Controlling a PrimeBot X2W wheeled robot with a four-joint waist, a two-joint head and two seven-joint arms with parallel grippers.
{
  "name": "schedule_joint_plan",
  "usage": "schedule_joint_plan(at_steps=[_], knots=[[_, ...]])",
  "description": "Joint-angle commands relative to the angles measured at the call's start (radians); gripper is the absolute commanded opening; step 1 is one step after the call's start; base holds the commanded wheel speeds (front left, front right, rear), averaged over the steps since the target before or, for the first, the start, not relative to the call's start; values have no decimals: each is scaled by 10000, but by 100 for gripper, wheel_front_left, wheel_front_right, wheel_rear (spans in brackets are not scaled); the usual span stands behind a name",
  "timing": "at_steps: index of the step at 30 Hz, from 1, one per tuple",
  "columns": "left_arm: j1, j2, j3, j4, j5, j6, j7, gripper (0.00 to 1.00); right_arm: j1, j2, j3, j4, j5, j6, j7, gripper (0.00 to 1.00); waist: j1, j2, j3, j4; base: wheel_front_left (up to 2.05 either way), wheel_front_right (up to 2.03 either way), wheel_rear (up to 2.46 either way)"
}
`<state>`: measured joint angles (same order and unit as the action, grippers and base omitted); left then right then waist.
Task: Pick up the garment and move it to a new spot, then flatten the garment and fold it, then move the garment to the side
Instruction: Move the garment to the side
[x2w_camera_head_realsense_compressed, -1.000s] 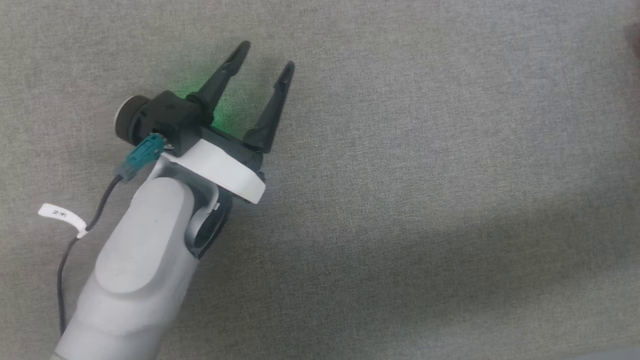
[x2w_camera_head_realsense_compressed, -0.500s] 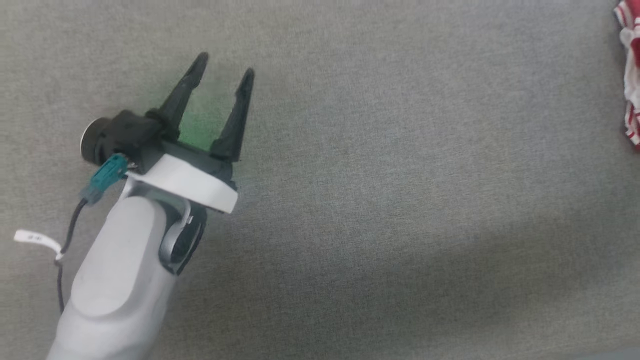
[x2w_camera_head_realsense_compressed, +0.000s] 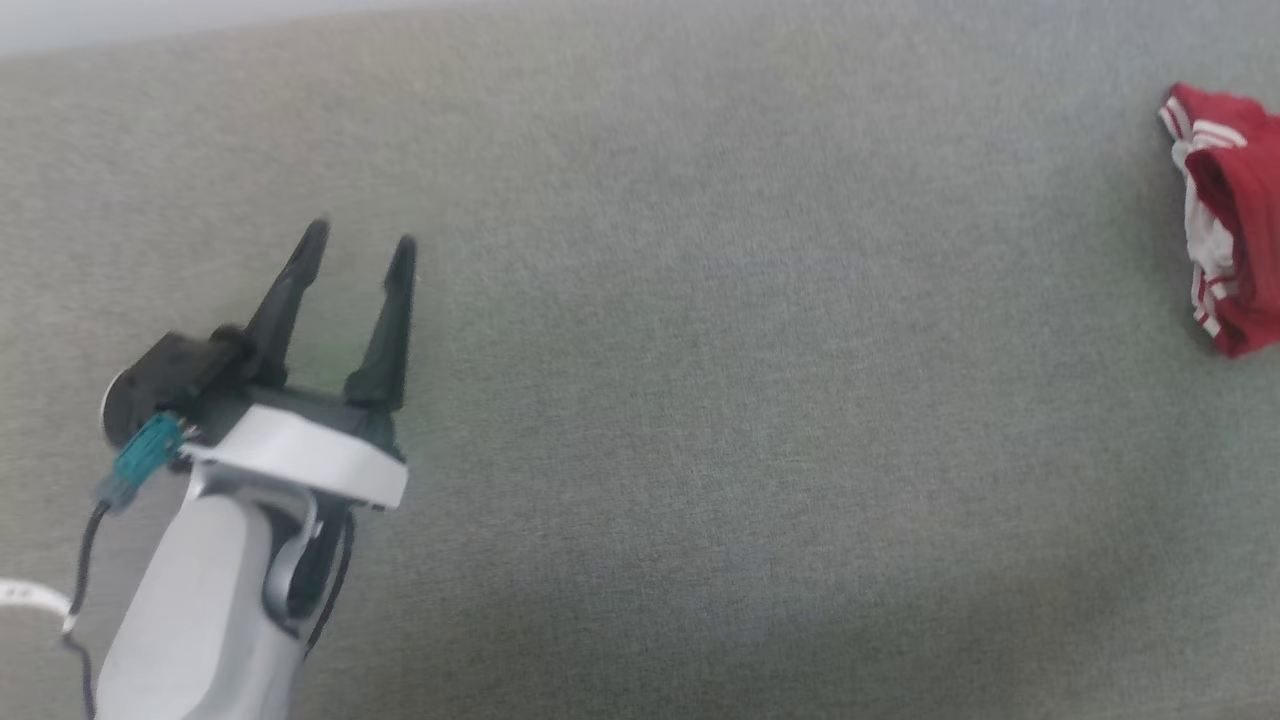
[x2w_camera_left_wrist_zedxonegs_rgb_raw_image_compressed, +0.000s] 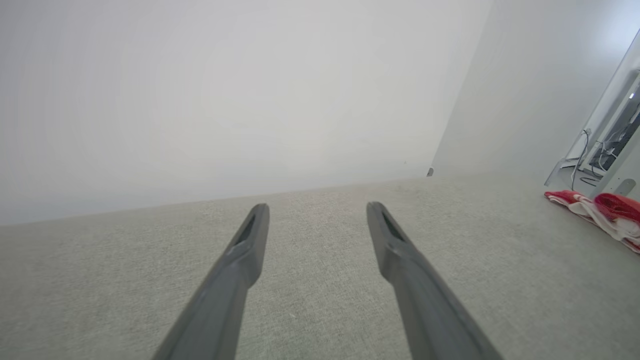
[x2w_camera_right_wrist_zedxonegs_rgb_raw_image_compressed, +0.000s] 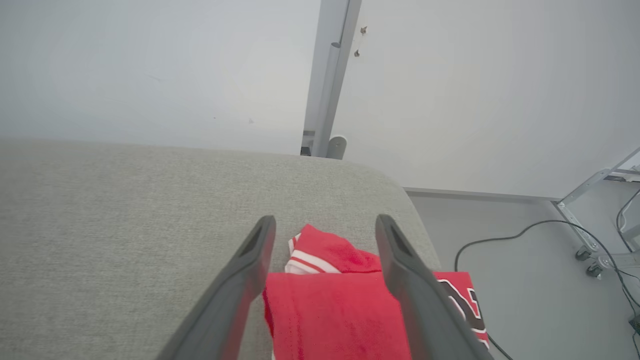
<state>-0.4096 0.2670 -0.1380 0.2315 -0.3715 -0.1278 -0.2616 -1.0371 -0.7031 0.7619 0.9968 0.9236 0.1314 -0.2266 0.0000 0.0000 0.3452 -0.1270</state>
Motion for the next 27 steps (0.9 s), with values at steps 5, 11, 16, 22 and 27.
schedule_joint_plan(at_steps=[5,11,16,22,27], knots=[[770,-77,437,-95,-170,2,-37,100,835,384,-26,-268,-3,-15,-336,100,0,0,-712,285,0,0,0],[1735,-112,1058,-145,-311,-8,-37,100,2009,700,-1037,-1169,-575,-15,-379,100,0,0,-1323,449,0,0,0],[2521,-153,1656,-264,-308,-13,-39,100,3396,1074,-2622,-2245,-1663,-15,-385,100,0,0,-1799,553,0,0,0],[3281,-323,2228,-534,-207,-20,-37,100,5169,1684,-4534,-3627,-3156,-15,-383,100,0,0,-2230,703,0,0,0],[3824,-448,2593,-707,-190,-23,-37,100,6457,2169,-5746,-4817,-4304,-15,-377,100,0,0,-2509,807,0,0,0]])
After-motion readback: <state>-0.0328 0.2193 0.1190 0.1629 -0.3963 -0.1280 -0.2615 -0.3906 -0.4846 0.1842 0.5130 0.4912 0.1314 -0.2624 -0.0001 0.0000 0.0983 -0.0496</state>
